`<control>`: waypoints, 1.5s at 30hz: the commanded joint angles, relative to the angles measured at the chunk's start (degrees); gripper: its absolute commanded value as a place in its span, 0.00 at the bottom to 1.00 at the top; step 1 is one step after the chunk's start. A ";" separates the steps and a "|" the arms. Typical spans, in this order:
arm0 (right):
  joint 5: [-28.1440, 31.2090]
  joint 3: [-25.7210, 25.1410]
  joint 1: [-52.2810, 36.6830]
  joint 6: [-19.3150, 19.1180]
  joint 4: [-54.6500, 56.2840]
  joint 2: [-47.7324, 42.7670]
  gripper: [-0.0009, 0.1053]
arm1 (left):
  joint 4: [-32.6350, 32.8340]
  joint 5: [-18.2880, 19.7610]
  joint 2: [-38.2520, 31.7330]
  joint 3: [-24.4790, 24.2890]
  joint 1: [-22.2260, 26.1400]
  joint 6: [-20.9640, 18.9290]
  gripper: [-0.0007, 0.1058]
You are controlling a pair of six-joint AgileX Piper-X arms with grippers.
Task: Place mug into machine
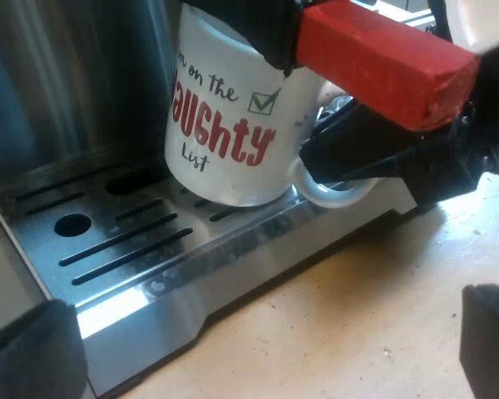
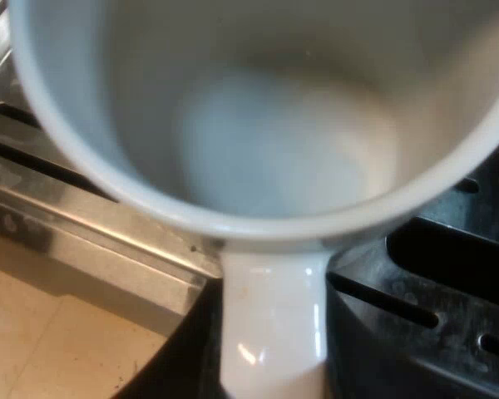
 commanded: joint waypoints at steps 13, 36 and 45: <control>-0.47 -0.91 -0.13 -1.09 -1.87 -0.53 0.38 | -2.66 0.37 -0.26 -0.09 -0.25 -0.60 0.88; 5.42 3.18 4.07 -1.09 1.96 -6.27 0.70 | -2.79 1.39 -0.26 -0.60 -0.25 -0.60 0.88; 7.00 12.04 4.38 -4.78 -23.83 -5.70 0.60 | -2.79 1.39 -0.26 -0.60 -0.25 -0.60 0.88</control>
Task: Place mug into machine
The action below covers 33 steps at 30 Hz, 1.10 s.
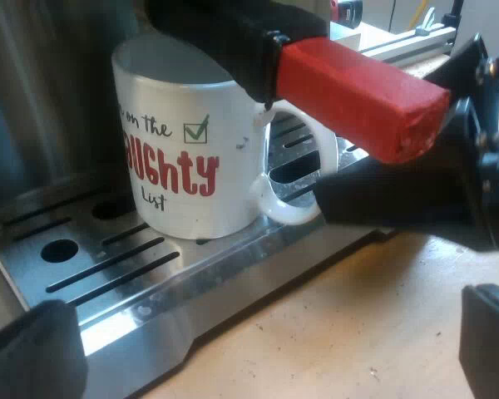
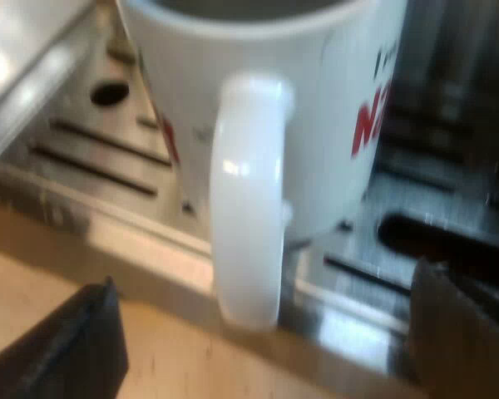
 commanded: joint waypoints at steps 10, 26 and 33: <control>0.91 2.38 -1.02 -6.21 -24.47 8.26 0.57 | -1.11 0.14 -0.26 -0.60 -0.25 -0.64 0.88; -3.40 -0.78 -4.61 -6.08 -30.67 14.96 0.57 | -1.11 -1.82 -0.26 -0.60 -0.25 -0.64 0.88; -3.47 -5.88 -4.92 -6.21 -30.55 18.17 0.57 | -1.11 -1.82 -0.26 -0.60 -0.25 -0.64 0.88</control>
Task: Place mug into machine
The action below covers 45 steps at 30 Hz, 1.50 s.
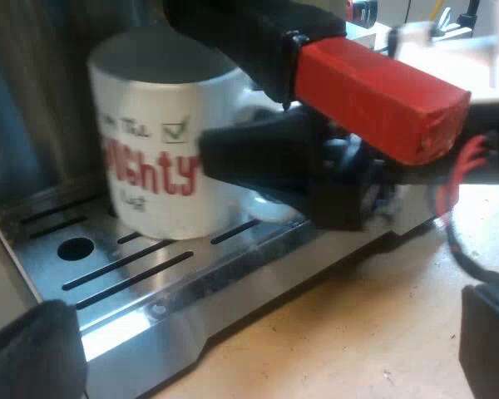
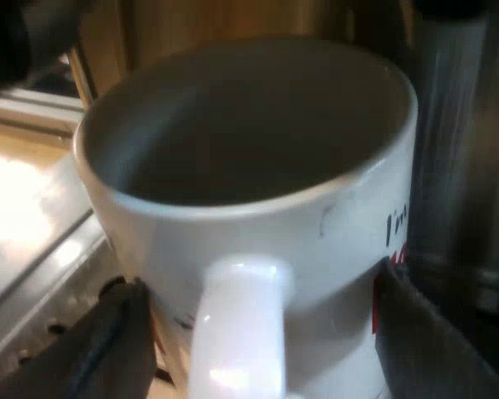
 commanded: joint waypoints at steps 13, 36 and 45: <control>2.22 -2.16 0.10 -0.68 22.17 -7.56 0.57 | -0.97 -4.65 -0.26 -5.02 -0.25 3.57 0.88; 7.82 -2.00 11.48 -0.45 49.34 -34.55 0.57 | 21.52 1.56 -0.50 -27.01 -0.25 5.92 0.88; 11.47 -2.00 16.73 -0.45 43.26 -38.95 0.44 | 21.91 1.55 -0.62 -30.47 -0.25 5.92 0.88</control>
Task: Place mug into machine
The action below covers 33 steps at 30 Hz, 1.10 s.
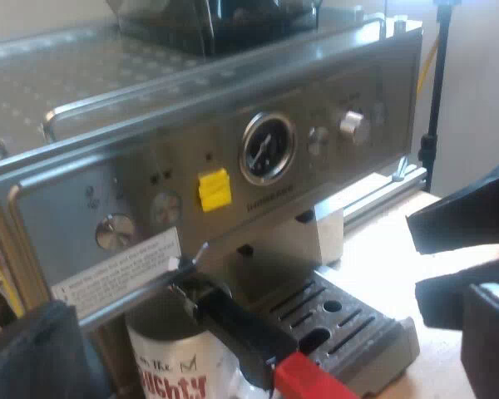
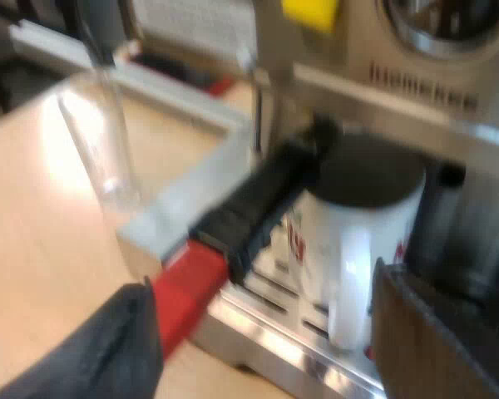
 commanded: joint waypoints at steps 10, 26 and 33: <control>3.37 -0.25 1.18 -0.78 -14.92 1.05 0.01 | -0.17 0.32 -0.38 -0.63 -0.25 -0.03 0.88; 8.38 -7.24 -0.94 -1.14 -17.39 12.24 0.01 | -0.17 0.32 -0.38 -0.63 -0.25 -0.03 0.88; 5.74 -10.01 -3.58 -1.01 -17.39 16.14 0.01 | -0.17 0.32 -0.38 -0.63 -0.25 -0.03 0.88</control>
